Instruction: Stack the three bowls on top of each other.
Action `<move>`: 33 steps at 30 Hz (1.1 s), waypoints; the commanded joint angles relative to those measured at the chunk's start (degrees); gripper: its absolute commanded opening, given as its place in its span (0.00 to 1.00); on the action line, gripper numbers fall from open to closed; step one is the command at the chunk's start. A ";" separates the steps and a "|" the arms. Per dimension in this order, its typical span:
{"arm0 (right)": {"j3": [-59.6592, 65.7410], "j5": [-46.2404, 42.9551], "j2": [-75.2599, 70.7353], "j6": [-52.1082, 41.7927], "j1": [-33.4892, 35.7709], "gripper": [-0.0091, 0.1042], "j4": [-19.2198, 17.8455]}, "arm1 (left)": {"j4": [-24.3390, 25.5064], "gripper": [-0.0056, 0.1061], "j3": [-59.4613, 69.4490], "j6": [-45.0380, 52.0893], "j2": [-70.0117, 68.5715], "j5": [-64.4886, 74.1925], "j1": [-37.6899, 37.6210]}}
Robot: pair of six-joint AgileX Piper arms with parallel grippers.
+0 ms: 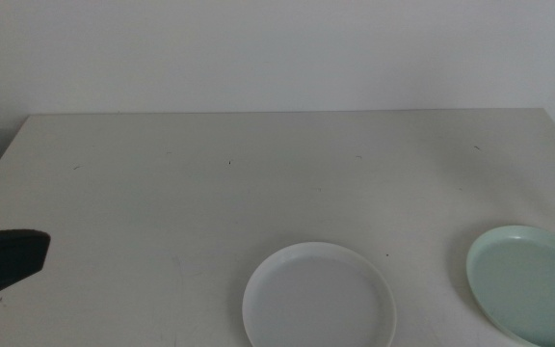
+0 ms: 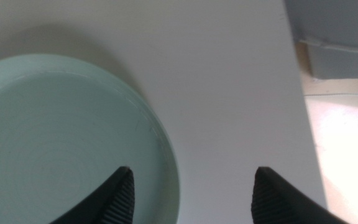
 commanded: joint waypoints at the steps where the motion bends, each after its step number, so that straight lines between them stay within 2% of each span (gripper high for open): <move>1: -1.30 -1.89 0.59 -2.70 -0.41 0.50 1.93 | -0.49 0.88 -1.69 -0.41 0.22 -3.49 -0.29; 7: -1.23 -3.44 4.98 -3.06 -0.36 0.49 2.39 | -0.49 0.88 -1.69 -0.41 0.22 -3.49 -0.29; 22: -1.11 -4.86 13.04 -3.06 3.32 0.38 1.81 | -0.49 0.88 -1.69 -0.41 0.22 -3.49 -0.29; 25: -1.11 -4.81 13.64 -3.00 3.59 0.31 1.33 | -0.49 0.88 -1.69 -0.41 0.22 -3.49 -0.29; 29: -1.11 -4.63 13.64 -2.67 3.59 0.09 1.13 | -0.51 0.88 -1.69 -0.41 0.22 -3.49 -0.29; 33: -1.11 -3.14 12.61 -1.95 3.68 0.07 1.23 | -0.51 0.88 -1.69 -0.34 0.22 -3.52 -0.29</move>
